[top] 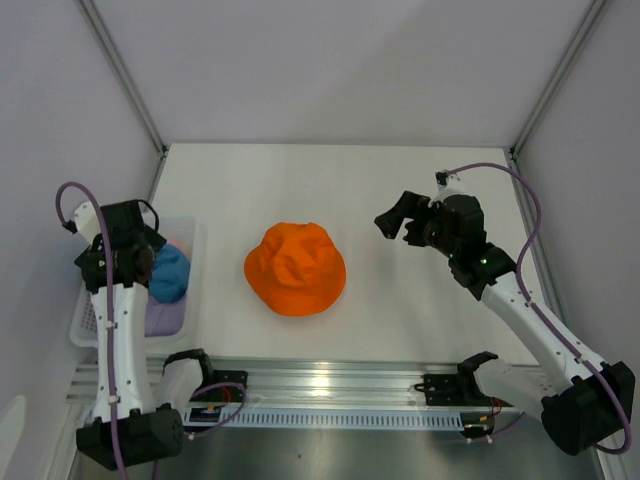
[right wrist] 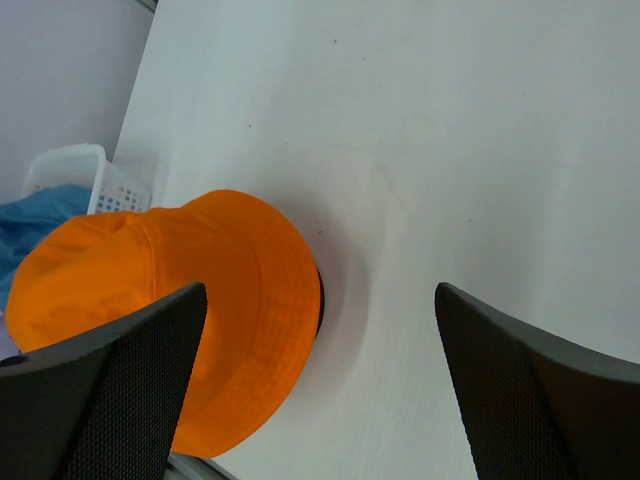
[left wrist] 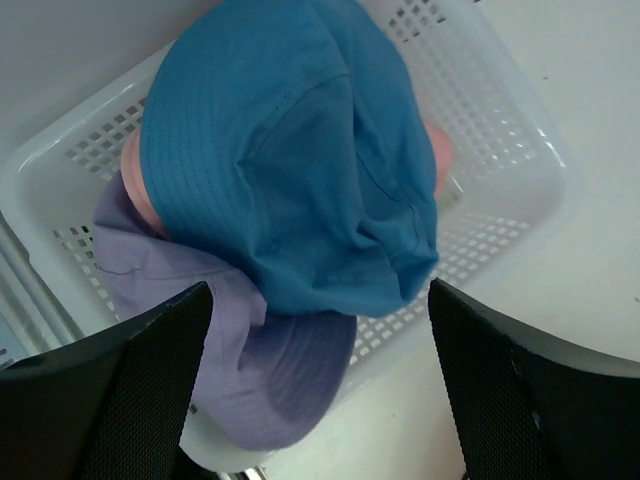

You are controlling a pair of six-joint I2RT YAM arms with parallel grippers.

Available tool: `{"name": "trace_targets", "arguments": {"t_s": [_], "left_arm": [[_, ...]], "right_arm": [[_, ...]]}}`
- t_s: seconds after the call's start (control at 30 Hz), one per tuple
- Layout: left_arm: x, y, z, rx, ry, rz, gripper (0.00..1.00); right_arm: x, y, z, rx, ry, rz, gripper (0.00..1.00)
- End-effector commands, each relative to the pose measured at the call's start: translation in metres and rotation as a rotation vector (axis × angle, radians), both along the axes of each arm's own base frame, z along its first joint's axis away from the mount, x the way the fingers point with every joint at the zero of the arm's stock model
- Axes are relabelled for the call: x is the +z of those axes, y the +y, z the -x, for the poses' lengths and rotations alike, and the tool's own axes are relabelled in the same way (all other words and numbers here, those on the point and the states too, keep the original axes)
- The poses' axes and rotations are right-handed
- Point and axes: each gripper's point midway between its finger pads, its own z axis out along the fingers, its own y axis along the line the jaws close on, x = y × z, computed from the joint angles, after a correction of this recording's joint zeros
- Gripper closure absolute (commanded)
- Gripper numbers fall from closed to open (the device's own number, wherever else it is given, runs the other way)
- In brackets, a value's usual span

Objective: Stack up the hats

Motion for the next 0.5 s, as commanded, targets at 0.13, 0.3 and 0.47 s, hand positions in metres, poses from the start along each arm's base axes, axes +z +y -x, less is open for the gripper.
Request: {"name": "trace_targets", "arguments": {"t_s": [0.13,0.3,0.47], "left_arm": [[-0.026,0.038,-0.011,0.083,0.043,-0.024,0.18],[-0.053,0.045,-0.011,0.112,0.05,0.019,0.22],[-0.063,0.046,-0.017,0.108,0.038,0.046,0.24]], "right_arm": [[0.017,0.005,-0.006,0.046,-0.063,-0.017,0.0],[0.015,0.004,-0.01,0.053,-0.06,-0.021,0.01],[0.026,0.006,-0.016,0.062,-0.075,-0.036,0.0]]}}
